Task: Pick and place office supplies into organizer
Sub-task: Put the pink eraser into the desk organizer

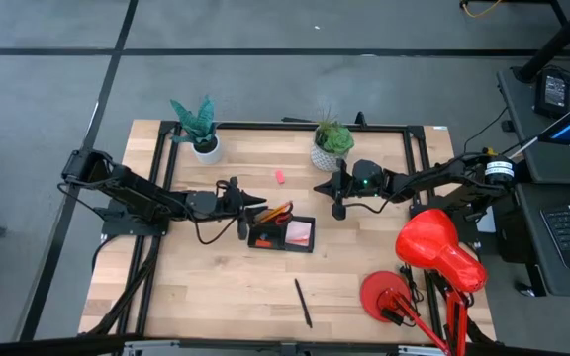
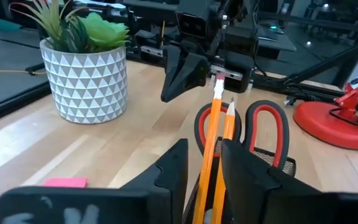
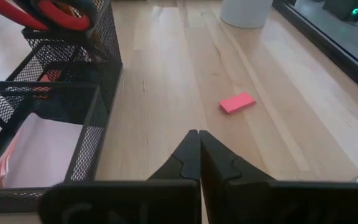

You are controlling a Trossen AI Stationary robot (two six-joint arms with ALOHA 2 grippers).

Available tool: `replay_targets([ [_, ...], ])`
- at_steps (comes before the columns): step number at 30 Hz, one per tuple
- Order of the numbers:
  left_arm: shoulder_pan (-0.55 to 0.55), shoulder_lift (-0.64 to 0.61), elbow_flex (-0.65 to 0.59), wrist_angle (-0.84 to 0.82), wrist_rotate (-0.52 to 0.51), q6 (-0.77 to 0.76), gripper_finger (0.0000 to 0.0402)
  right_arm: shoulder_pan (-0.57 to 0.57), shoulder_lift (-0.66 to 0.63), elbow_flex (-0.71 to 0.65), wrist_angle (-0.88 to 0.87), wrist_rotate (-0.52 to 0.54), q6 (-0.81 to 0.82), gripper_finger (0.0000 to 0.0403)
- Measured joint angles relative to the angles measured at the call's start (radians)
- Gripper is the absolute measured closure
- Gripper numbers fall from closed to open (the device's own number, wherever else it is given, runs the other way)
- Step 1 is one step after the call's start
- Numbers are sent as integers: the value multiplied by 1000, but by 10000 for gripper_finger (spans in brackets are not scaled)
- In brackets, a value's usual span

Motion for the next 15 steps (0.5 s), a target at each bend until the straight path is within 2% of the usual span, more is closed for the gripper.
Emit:
replay_targets([
  [7,9,0,0,6,-18,57,302,0,0,0,7,0,2,402],
  [12,57,0,21,8,-17,54,303,0,0,0,18,0,2,402],
  [15,104,-4,59,-16,48,60,302,0,0,0,32,0,1,402],
])
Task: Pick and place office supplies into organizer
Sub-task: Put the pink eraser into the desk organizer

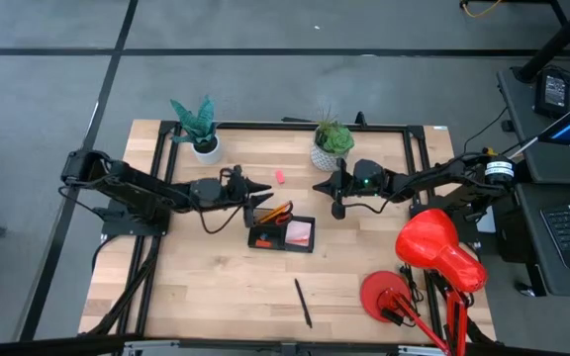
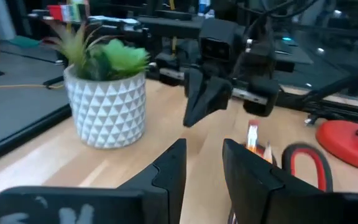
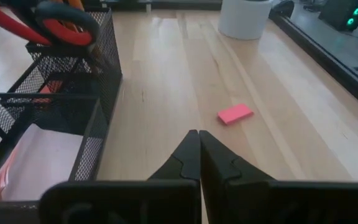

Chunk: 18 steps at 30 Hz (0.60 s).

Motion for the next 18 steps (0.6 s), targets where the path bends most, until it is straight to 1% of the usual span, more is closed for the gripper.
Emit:
replay_targets([
  [4,78,-25,89,-130,113,42,302,0,0,0,9,0,-1,402],
  [7,138,-35,186,-293,154,104,303,0,0,0,13,0,-1,402],
  [10,195,-35,284,-476,170,172,302,0,0,0,13,0,-1,402],
  [12,224,-35,337,-569,183,215,302,0,0,0,13,0,-1,402],
  [14,247,-35,364,-623,186,260,302,0,0,0,13,0,-1,402],
  [16,266,-35,375,-643,188,315,304,0,0,0,13,0,-1,402],
  [18,291,-35,387,-664,215,376,305,0,0,0,13,0,-2,402],
])
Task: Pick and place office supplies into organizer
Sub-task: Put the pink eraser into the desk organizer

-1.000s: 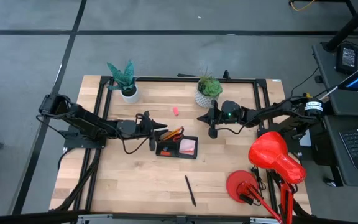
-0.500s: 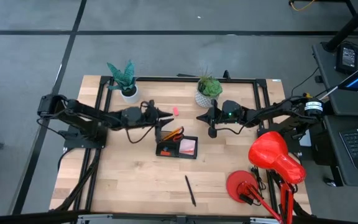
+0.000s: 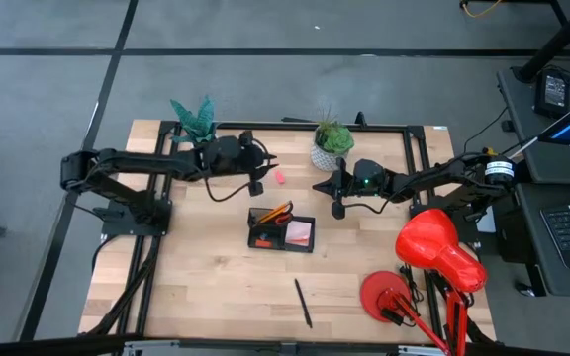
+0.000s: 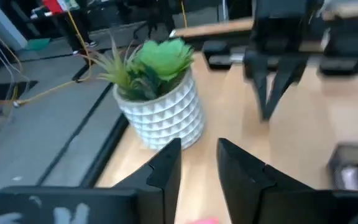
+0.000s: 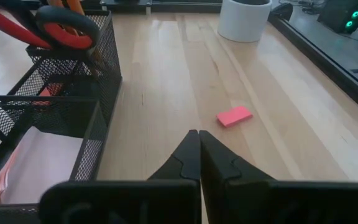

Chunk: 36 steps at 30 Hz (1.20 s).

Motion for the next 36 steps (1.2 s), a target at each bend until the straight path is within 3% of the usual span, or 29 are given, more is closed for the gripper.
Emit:
replay_targets([
  [7,133,1,79,-250,204,90,306,-19,0,0,13,0,-27,402],
  [13,245,6,153,-293,321,188,307,-64,0,0,28,0,-21,402],
  [18,291,108,251,-346,408,238,307,-94,0,0,32,-57,-24,402],
  [25,295,356,499,-674,383,451,307,-125,0,0,30,-147,-25,402],
  [29,295,446,585,-725,360,547,305,-126,0,0,23,-151,-30,402],
  [36,265,525,645,-782,173,618,288,-126,0,0,-8,-151,-21,402],
])
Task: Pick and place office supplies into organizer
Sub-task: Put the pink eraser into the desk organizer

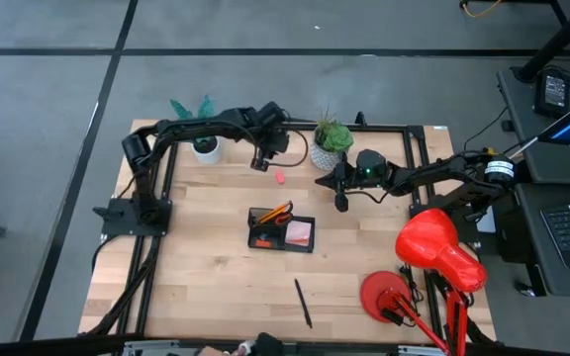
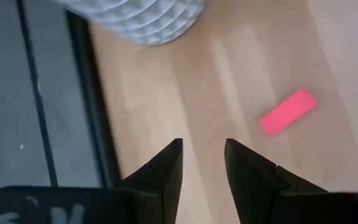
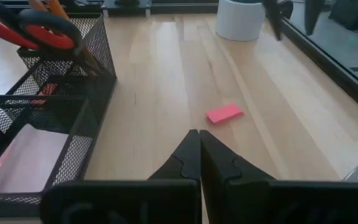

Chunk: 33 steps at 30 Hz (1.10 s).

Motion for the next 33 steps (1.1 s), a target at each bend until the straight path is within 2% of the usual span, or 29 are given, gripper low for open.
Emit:
replay_targets([
  [7,-79,48,69,-81,36,27,273,0,0,0,1,0,25,402],
  [12,-108,46,72,-85,-1,26,266,0,0,0,-8,-25,48,402],
  [16,-131,46,72,-85,-68,15,257,0,0,0,-19,-31,47,402],
  [19,-141,46,72,-86,-119,-10,245,0,0,0,-36,-31,44,402],
  [25,-157,81,71,-90,-155,-32,213,0,0,0,-64,-34,-1,402],
  [33,-182,154,70,-79,-221,128,198,0,0,0,-74,-67,-30,402],
])
